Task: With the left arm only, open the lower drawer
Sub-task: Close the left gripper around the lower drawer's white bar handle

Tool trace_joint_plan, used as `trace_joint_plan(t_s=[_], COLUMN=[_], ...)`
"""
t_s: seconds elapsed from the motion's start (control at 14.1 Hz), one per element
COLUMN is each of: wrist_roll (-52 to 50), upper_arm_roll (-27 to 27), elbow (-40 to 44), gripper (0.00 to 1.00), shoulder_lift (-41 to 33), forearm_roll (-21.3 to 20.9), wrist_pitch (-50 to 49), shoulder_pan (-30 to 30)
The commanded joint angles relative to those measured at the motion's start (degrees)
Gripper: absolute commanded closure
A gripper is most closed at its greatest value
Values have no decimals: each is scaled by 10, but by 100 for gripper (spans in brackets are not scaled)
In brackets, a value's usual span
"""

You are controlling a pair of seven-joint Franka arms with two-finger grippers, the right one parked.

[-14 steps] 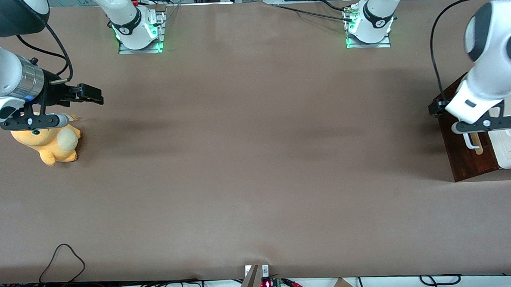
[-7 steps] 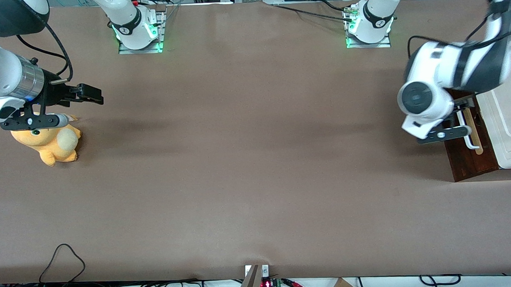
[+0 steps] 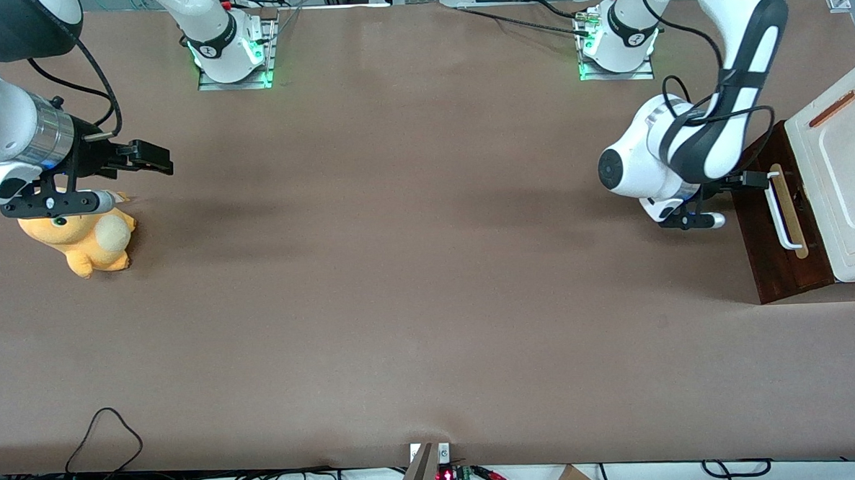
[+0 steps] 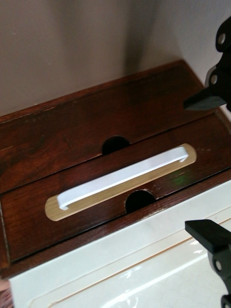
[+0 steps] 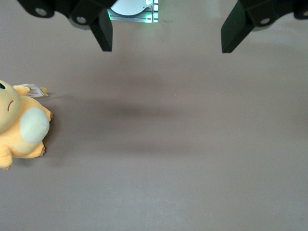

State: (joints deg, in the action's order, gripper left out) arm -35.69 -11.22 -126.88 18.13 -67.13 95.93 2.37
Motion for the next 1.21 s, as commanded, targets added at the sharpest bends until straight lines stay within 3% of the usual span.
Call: trace_joint_plan(t_s=[0.0, 0.21, 0.43, 0.78, 1.13], wrist_roll=[8, 54, -1, -153, -197], upper_arm_roll=[1, 0, 3, 4, 12], elbow=[18, 52, 34, 23, 24], gripper=[0, 0, 0, 0, 0], shoulder_lift=[-7, -11, -4, 57, 88], forearm_roll=[-27, -27, -15, -70, -99], wrist_pitch=[-7, -6, -6, -61, -101], shoulder_pan=[4, 4, -3, 4, -2])
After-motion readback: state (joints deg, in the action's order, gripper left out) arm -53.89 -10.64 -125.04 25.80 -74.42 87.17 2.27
